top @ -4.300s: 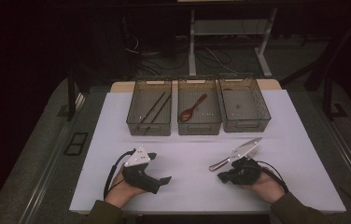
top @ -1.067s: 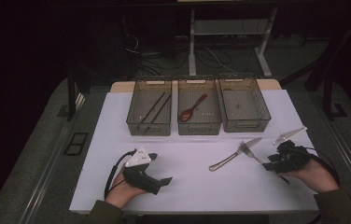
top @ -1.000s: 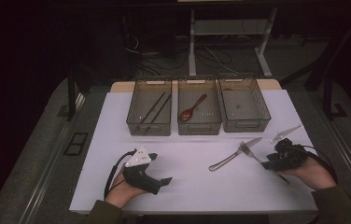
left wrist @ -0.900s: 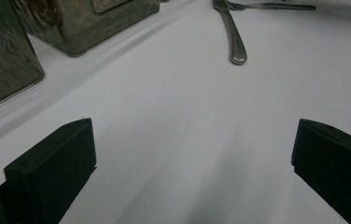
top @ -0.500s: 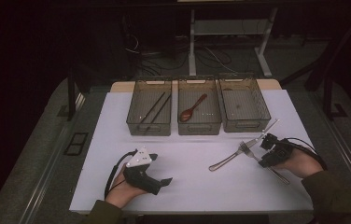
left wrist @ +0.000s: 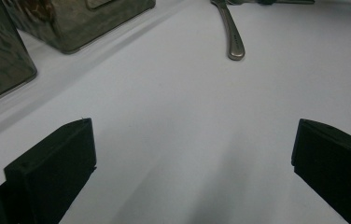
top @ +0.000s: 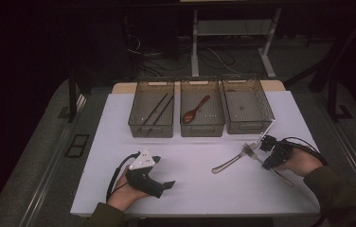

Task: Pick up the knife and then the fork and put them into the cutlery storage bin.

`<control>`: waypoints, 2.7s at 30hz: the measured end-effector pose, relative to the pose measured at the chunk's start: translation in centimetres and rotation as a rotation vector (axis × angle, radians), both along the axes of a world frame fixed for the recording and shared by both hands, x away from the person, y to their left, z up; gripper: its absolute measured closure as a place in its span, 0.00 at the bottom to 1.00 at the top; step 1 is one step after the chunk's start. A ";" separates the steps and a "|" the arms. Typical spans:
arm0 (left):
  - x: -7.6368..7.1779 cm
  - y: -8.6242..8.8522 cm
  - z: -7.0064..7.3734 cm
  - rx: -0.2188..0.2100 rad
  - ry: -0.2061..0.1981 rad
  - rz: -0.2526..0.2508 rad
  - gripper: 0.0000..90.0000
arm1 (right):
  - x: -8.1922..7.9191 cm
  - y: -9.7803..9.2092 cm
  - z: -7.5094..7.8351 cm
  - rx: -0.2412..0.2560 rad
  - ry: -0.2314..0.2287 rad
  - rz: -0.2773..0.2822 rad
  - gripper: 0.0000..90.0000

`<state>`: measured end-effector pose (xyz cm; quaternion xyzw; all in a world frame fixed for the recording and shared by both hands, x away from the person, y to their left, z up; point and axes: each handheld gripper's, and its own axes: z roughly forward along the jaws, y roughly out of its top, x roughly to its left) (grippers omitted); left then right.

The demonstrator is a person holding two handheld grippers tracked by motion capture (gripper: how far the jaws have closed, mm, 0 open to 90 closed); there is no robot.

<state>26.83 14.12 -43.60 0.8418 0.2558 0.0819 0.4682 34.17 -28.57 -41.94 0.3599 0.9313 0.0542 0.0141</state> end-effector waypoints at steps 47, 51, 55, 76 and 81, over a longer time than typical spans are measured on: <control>-0.1 -0.1 0.0 0.004 0.001 -0.006 0.00 | 0.0 -2.9 3.6 0.305 -0.172 -0.088 0.93; -0.1 -0.1 0.0 0.003 0.002 -0.006 0.00 | -0.1 -3.3 4.1 0.380 -0.221 -0.117 0.93; -0.1 -0.1 0.0 -0.001 0.001 -0.006 0.00 | -0.1 -3.9 4.4 0.461 -0.274 -0.146 0.93; -0.1 -0.1 0.0 -0.001 0.002 -0.005 0.00 | 1.1 -5.3 5.7 0.675 -0.454 -0.214 0.93; 0.0 0.0 0.0 0.000 0.002 -0.007 0.00 | 2.0 -5.3 7.0 0.694 -0.486 -0.222 0.93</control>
